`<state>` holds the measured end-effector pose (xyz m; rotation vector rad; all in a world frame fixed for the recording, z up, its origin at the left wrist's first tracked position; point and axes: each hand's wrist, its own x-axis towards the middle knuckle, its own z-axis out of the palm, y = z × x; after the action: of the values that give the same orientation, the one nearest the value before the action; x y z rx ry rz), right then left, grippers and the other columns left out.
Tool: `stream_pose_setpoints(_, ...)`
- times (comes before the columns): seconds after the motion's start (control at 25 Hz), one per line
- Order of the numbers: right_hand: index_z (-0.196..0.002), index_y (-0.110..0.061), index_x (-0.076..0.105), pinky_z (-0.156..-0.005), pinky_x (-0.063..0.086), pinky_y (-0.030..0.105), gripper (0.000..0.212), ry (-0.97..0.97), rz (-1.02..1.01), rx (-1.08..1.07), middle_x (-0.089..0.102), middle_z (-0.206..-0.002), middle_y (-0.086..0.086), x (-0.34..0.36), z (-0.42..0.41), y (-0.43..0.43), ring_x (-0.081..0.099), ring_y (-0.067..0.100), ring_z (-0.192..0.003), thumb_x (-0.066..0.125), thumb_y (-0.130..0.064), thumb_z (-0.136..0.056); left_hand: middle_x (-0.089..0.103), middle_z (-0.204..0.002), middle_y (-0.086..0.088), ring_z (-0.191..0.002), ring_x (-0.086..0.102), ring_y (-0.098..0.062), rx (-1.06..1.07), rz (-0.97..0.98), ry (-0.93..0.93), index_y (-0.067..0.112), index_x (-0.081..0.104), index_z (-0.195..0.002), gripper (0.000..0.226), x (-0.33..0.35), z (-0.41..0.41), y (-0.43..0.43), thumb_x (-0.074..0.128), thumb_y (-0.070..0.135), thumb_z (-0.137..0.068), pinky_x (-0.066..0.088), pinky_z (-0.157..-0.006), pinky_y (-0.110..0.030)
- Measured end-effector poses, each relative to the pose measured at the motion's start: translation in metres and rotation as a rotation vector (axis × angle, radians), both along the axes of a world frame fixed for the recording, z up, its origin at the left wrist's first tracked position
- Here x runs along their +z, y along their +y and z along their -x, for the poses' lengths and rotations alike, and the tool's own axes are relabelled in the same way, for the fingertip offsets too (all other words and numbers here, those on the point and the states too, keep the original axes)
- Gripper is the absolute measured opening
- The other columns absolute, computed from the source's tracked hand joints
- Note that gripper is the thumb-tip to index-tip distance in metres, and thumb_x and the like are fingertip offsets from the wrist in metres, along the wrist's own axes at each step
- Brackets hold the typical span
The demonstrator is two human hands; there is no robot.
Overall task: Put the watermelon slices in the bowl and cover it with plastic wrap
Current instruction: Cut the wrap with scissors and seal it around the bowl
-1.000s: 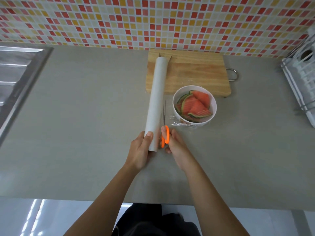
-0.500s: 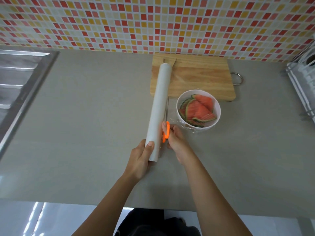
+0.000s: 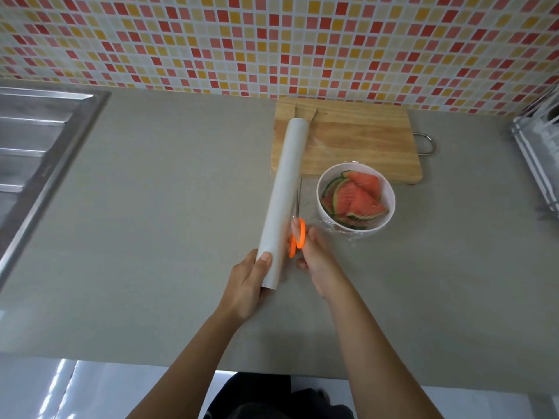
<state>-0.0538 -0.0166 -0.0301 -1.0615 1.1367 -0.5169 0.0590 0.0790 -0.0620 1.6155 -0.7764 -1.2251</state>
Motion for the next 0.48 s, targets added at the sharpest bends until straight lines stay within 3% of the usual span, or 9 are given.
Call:
stream_pose_setpoints(0.12, -0.053, -0.032, 0.056, -0.043, 0.035, 0.01, 0.039, -0.03, 0.051, -0.006, 0.05, -0.052, -0.014, 0.001, -0.007, -0.012, 0.045, -0.001, -0.047, 0.049, -0.057, -0.081, 0.067, -0.084, 0.0, -0.074, 0.062, -0.011, -0.004, -0.005, -0.002, 0.023, 0.066, -0.094, 0.049, 0.001, -0.002, -0.001, 0.047, 0.065, -0.078, 0.049, -0.066, -0.034)
stream_pose_setpoints(0.24, -0.064, -0.024, 0.057, -0.043, 0.034, 0.006, 0.031, -0.1, 0.098, -0.069, 0.047, -0.061, -0.006, -0.007, -0.009, -0.01, 0.043, -0.004, -0.046, 0.052, -0.042, -0.088, 0.066, -0.078, 0.01, -0.071, 0.06, -0.008, -0.001, -0.004, -0.006, 0.026, 0.066, -0.092, 0.042, 0.003, -0.004, -0.001, 0.046, 0.061, -0.082, 0.046, -0.06, -0.024)
stream_pose_setpoints(0.48, -0.052, -0.03, 0.055, -0.044, 0.031, 0.007, 0.037, -0.079, 0.121, -0.043, 0.044, -0.063, 0.0, -0.007, -0.016, -0.011, 0.04, -0.001, -0.049, 0.05, -0.053, -0.081, 0.068, -0.072, 0.013, -0.067, 0.063, -0.004, 0.016, 0.007, 0.08, 0.024, 0.067, -0.09, 0.032, 0.004, -0.008, 0.002, 0.047, 0.049, -0.087, 0.046, -0.053, -0.015)
